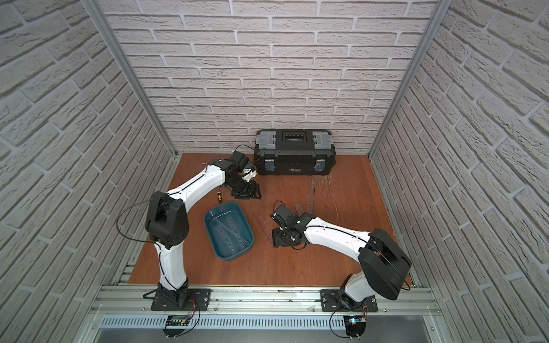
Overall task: Put the scattered rulers into the storage box
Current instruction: Pick up the ruler from the center of the board.
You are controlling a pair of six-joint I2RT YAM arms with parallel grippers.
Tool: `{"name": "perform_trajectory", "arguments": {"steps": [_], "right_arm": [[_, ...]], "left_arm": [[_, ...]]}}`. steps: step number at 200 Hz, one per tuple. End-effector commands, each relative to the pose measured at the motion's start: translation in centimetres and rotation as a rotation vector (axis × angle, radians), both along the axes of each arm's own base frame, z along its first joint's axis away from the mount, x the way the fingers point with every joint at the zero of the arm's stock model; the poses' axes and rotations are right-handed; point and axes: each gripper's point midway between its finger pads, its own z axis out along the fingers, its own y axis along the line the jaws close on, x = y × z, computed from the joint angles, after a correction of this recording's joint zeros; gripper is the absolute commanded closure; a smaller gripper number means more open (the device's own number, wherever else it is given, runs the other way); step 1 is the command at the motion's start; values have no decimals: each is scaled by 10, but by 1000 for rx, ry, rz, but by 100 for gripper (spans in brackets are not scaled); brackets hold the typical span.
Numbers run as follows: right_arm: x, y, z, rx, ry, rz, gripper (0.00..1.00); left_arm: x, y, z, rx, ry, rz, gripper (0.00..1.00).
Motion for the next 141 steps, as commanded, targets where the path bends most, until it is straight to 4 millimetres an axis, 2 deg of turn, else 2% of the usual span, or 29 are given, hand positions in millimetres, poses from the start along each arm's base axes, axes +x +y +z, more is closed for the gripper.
{"name": "perform_trajectory", "arguments": {"steps": [1,21,46,84,141], "right_arm": [[7,34,6,232,42,-162,41],[9,42,1,259,57,-201,41],[12,44,-7,263,64,-232,41],[5,41,-25,263,113,-271,41],[-4,29,-26,246,111,-284,41]], "left_arm": [[2,-3,-27,28,35,-46,37],[4,-5,-43,37,53,-46,37],[5,-8,-53,35,63,-45,37],[0,-7,-66,42,87,-51,35],[-6,-12,-78,60,100,-96,34]]}}
